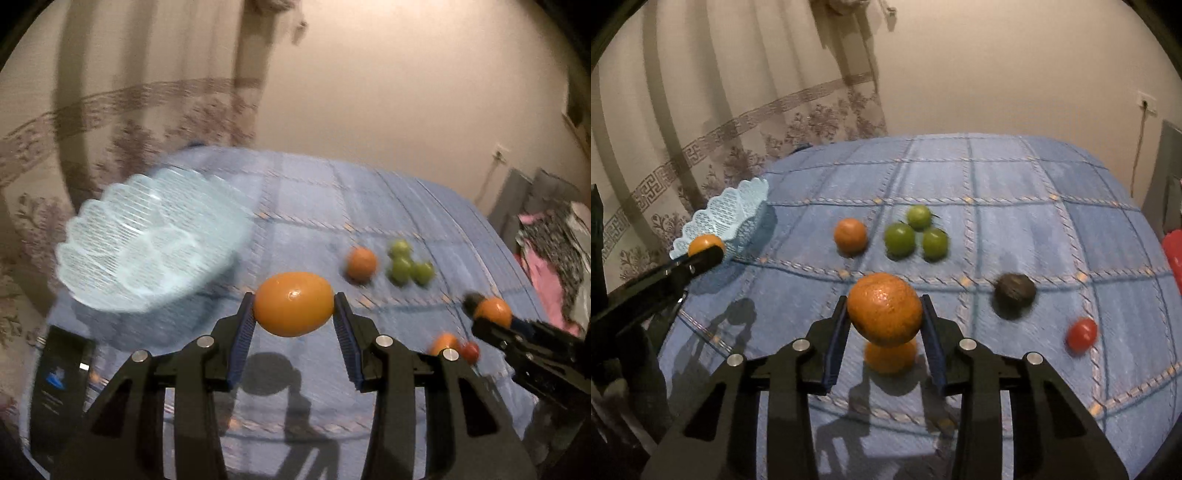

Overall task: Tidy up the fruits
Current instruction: 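Carry both oranges to the blue basket and release them inside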

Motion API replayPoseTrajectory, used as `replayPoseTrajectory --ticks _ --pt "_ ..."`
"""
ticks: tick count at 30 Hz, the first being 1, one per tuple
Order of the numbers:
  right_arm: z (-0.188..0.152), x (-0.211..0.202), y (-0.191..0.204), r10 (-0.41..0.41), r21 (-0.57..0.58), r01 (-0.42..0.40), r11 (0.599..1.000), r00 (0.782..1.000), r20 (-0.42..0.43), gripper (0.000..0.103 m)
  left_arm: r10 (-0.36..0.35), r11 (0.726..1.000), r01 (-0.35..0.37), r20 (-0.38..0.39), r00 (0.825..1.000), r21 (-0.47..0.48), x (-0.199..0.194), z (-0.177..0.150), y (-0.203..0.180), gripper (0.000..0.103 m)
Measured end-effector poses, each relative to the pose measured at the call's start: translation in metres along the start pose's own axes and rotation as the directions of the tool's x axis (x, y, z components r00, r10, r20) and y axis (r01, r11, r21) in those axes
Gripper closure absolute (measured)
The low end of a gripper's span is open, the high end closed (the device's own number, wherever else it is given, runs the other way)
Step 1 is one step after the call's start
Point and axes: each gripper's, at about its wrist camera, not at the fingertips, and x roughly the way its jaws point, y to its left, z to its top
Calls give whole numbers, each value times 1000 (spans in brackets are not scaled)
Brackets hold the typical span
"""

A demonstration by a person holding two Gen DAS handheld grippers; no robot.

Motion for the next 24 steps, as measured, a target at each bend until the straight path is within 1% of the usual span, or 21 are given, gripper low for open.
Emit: replayPoseTrajectory --ticks 4,7,10,12,17,20,24 --pt "18 12 23 32 -32 -31 999 999 3 65 89 995 -87 41 995 -53 2 18 32 59" --pt "36 24 44 73 -50 -73 996 997 2 65 147 986 -142 52 988 -85 6 27 53 59" --pt "49 35 64 108 -53 -108 993 994 -4 65 190 977 -184 52 980 -110 10 30 69 59" --pt "61 44 80 137 -59 -137 989 991 -5 65 205 973 -199 40 978 -120 16 29 78 59" --pt "78 68 121 174 -110 -174 979 985 -12 65 228 965 -224 13 974 -134 28 25 91 59" --pt "85 82 144 180 -145 -181 973 983 -20 65 241 960 -238 7 970 -151 31 23 100 59" --pt "91 103 163 186 -159 -192 968 981 -51 65 251 954 -247 4 968 -172 31 22 108 59"
